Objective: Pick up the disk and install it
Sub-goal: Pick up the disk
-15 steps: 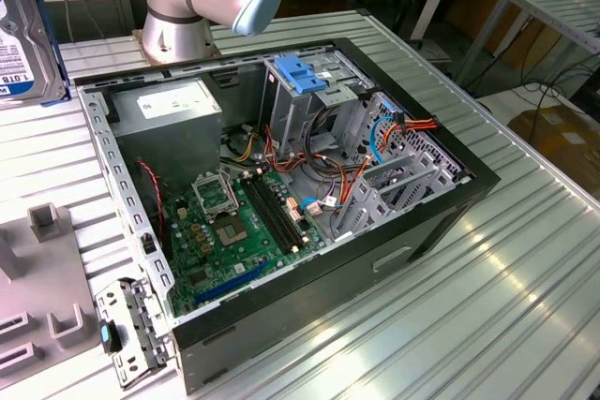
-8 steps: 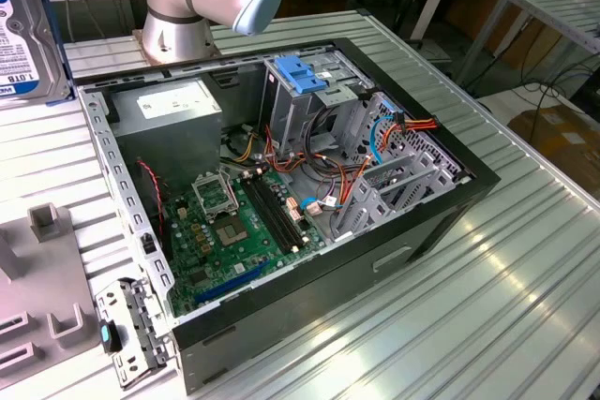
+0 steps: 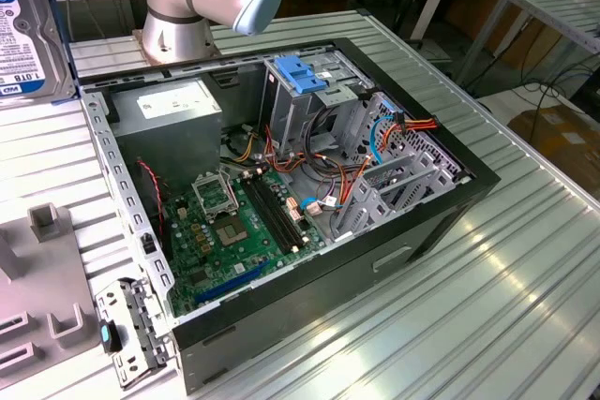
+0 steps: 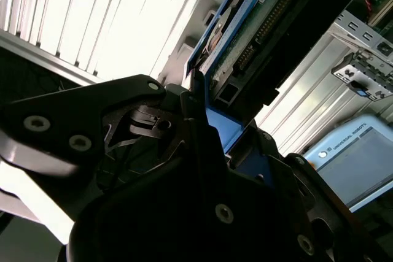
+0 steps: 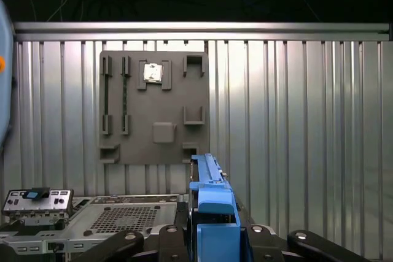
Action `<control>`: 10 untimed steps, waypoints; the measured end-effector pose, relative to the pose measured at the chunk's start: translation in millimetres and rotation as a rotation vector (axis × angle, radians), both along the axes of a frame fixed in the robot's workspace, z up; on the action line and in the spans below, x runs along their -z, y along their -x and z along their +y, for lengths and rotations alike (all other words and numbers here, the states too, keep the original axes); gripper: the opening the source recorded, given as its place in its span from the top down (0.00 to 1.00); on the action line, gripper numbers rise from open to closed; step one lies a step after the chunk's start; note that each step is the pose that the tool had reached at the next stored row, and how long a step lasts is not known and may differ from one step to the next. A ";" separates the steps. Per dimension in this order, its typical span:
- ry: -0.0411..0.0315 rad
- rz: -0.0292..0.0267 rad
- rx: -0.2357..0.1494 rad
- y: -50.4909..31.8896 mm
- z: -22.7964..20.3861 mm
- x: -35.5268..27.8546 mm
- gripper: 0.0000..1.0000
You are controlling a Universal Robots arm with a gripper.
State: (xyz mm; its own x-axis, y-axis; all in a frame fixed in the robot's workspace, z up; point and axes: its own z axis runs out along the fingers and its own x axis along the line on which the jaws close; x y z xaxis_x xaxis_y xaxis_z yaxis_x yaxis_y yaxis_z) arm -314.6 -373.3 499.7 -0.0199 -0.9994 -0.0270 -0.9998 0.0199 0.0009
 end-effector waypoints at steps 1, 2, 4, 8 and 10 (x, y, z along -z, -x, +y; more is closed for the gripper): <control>0.0000 0.0001 0.000 -0.5 0.0 0.0 0.63; 0.0000 0.0000 0.000 -1.0 0.0 0.0 0.63; 0.0000 0.0000 0.000 -2.3 -0.1 0.0 0.63; 0.0001 0.0001 0.000 -4.8 -0.1 0.0 0.63; 0.0000 0.0000 0.000 -5.9 -0.1 0.0 0.63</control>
